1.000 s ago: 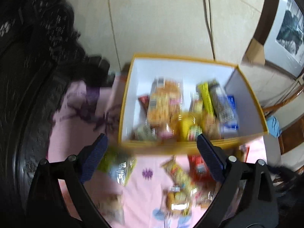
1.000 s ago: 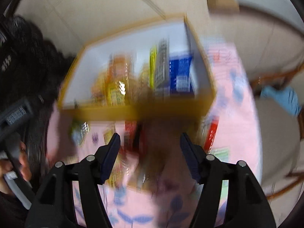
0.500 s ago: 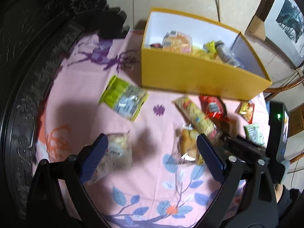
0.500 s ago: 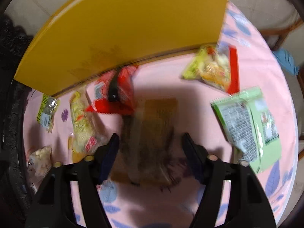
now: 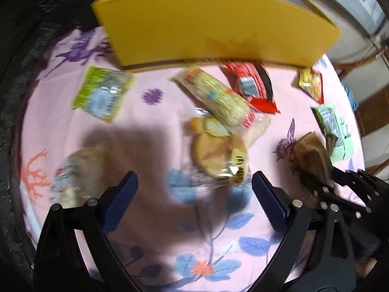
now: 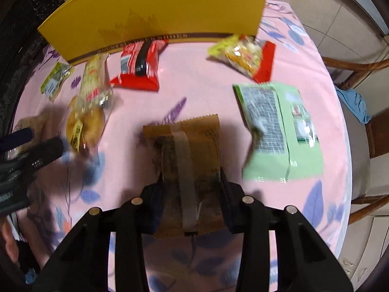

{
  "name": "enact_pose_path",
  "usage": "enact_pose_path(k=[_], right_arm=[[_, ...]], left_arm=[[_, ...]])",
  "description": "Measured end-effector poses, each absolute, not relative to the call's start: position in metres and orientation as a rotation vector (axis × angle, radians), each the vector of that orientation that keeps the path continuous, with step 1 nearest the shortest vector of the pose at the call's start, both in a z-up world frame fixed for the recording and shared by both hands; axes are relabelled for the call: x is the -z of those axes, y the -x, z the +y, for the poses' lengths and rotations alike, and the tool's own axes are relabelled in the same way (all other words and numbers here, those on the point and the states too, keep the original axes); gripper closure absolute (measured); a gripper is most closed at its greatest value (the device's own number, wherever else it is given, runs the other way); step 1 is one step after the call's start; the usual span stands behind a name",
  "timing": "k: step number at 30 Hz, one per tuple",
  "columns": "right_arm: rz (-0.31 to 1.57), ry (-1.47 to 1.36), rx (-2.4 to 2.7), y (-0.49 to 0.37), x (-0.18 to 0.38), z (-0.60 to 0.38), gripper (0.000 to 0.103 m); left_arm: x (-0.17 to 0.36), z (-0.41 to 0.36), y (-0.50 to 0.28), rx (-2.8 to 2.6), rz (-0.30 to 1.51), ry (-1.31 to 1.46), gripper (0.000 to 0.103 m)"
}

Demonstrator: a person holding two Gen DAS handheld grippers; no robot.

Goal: Organize snacks
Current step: 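Grasp the round cookie pack with the left tool while the right tool regrasps the brown pastry bag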

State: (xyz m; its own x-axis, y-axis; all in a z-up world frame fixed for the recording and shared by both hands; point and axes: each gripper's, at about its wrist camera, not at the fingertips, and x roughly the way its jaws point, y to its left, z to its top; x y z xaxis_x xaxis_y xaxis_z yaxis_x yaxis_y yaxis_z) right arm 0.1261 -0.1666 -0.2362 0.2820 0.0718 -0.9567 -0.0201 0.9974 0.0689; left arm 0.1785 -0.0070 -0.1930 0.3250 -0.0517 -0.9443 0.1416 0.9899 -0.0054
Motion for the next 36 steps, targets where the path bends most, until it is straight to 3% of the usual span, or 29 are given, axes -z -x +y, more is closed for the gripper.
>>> enact_pose_path(k=[5,8,10,11,26,36], right_arm=[[1.279,-0.065,-0.049,-0.115,0.236,-0.169,0.062],[1.280,-0.053,-0.051,-0.116,0.237,-0.167,0.062],[1.277,-0.037,-0.050,-0.117,0.232,-0.158,0.062],[1.276,-0.028,-0.049,-0.117,0.232,-0.156,0.062],[1.299,-0.130,-0.077,-0.098,0.225,-0.165,0.063],[1.201,-0.134,-0.131,-0.088,0.179,-0.156,0.063]], left_arm=[[0.221,-0.023,-0.196,0.119,1.285,-0.106,0.010],[0.224,-0.021,-0.200,0.093,1.251,-0.081,0.022],[0.220,-0.025,-0.199,0.107,1.230,-0.089,0.044],[0.219,-0.028,-0.197,0.113,1.224,-0.109,0.047],[0.165,0.016,-0.134,0.150,1.200,0.027,0.048],[0.147,0.011,-0.134,0.160,1.157,0.016,0.048]])
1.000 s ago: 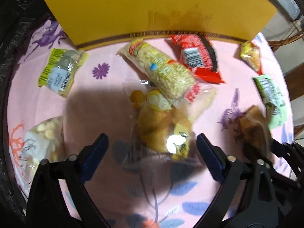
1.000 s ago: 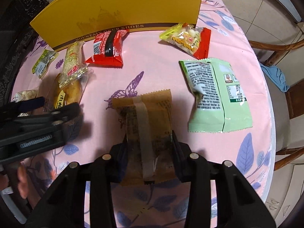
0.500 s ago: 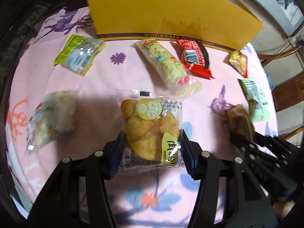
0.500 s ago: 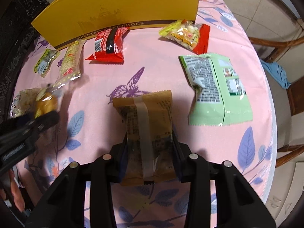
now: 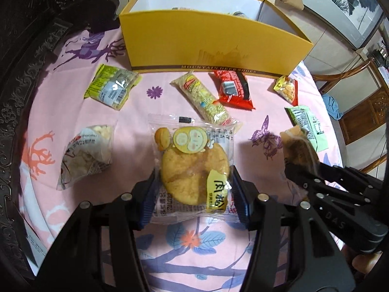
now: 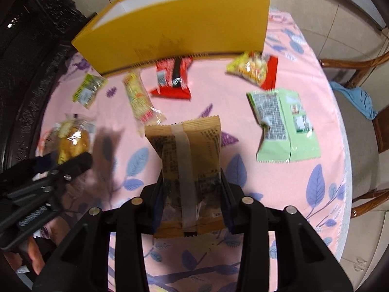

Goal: Organize snacks
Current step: 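Grasp the round cookie pack with the left tool while the right tool regrasps the brown pastry bag, then drop both packs into the yellow box by opening both tools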

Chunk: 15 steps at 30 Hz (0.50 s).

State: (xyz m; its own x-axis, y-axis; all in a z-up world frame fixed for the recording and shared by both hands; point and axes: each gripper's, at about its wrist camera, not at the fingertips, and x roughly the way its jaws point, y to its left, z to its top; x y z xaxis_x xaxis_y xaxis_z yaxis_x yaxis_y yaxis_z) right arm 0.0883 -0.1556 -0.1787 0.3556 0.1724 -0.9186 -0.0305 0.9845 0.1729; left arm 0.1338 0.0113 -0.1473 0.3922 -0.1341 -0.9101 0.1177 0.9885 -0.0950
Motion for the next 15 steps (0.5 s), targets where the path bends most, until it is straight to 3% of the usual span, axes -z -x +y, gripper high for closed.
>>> enact_pose_path(k=[15], right_arm=[[1.057,-0.160,-0.119,-0.158,0.117,-0.165,0.063]], left_arm=[[0.105,0.005,-0.197,0.168,1.066,0.057,0.048]])
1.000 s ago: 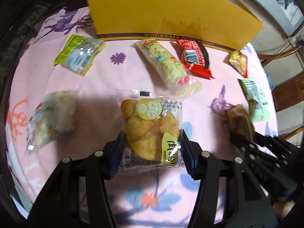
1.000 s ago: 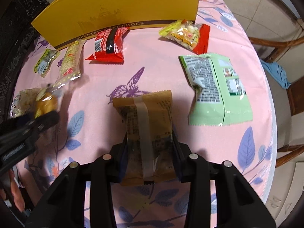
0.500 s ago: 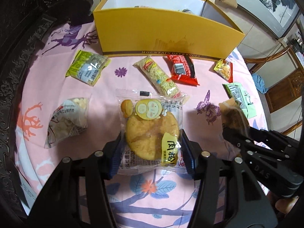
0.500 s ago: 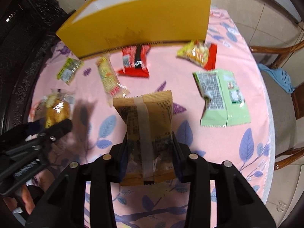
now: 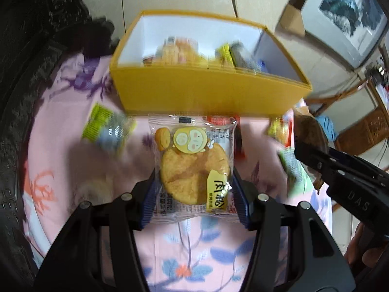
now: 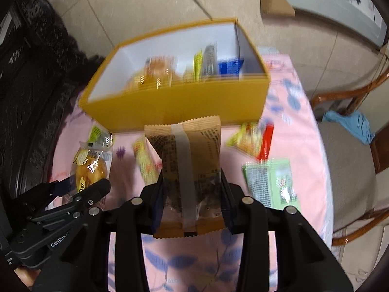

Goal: Organize snacks
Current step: 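Drop both packs into the yellow box by opening both tools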

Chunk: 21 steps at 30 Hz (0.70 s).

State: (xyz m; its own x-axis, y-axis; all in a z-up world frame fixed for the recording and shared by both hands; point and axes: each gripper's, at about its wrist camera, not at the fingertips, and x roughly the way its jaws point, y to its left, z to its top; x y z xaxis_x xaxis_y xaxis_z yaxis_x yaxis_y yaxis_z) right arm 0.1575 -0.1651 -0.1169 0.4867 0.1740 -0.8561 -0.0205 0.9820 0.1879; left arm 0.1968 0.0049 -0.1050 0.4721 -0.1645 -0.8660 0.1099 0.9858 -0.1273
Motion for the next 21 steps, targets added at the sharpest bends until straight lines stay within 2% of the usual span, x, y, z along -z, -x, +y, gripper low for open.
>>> enact_pose_path(k=[11,21], right_arm=[[0.961,-0.179,-0.108,-0.246,0.073,-0.168,0.063],[0.911,-0.143,-0.108,-0.294,0.047,-0.162,0.063]], left_arm=[[0.052,0.007,-0.318,0.091,0.952,0.013,0.048],[0.034,0.008,-0.349,0.092,0.919,0.006,0.048]])
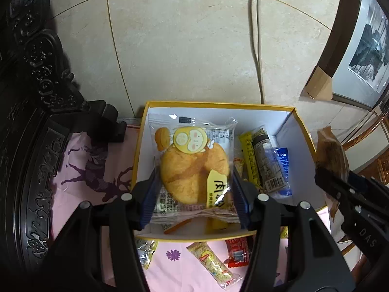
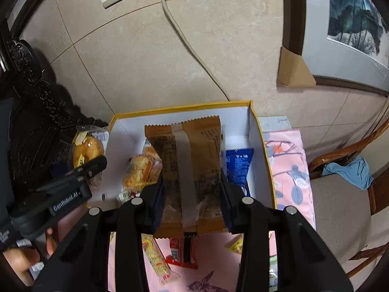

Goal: Organize snacks
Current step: 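Drop both packs into the yellow box by opening both tools, then grasp the green snack bag with the right tool while the left tool grasps the long grain stick bag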

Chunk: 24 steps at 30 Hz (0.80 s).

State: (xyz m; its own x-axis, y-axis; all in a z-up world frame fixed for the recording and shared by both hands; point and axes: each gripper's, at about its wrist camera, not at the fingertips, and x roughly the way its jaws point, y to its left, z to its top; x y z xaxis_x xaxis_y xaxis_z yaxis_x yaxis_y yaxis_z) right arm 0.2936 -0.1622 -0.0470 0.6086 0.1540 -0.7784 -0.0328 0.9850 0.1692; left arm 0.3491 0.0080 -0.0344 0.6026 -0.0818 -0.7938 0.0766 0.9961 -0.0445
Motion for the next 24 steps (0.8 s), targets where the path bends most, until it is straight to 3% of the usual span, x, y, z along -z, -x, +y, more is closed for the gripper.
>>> enact_pose_path(k=[5,6,7,8,16,24], right_arm=[[0.904,-0.135,-0.100,-0.307,0.046,-0.157,0.061],[0.911,-0.129,-0.094,-0.310,0.045,-0.158,0.059],[0.928,-0.130,-0.091,-0.314,0.045,-0.159,0.053],[0.936,-0.133,-0.085,-0.316,0.044,-0.162,0.041],[0.931,-0.130,-0.077,-0.277,0.038,-0.205,0.039],[1.179,-0.078,-0.004,-0.192,0.148,-0.242,0.039]], left_arm=[[0.038,0.006,-0.358,0.093,0.957,-0.002,0.044],[0.038,0.005,-0.359,0.088,0.962,-0.009,0.027],[0.037,0.005,-0.360,0.071,0.958,-0.024,0.017],[0.035,0.005,-0.359,0.052,0.944,-0.037,0.006],[0.033,0.026,-0.335,0.030,0.936,0.005,0.006],[0.093,0.053,-0.253,0.027,1.049,0.137,0.006]])
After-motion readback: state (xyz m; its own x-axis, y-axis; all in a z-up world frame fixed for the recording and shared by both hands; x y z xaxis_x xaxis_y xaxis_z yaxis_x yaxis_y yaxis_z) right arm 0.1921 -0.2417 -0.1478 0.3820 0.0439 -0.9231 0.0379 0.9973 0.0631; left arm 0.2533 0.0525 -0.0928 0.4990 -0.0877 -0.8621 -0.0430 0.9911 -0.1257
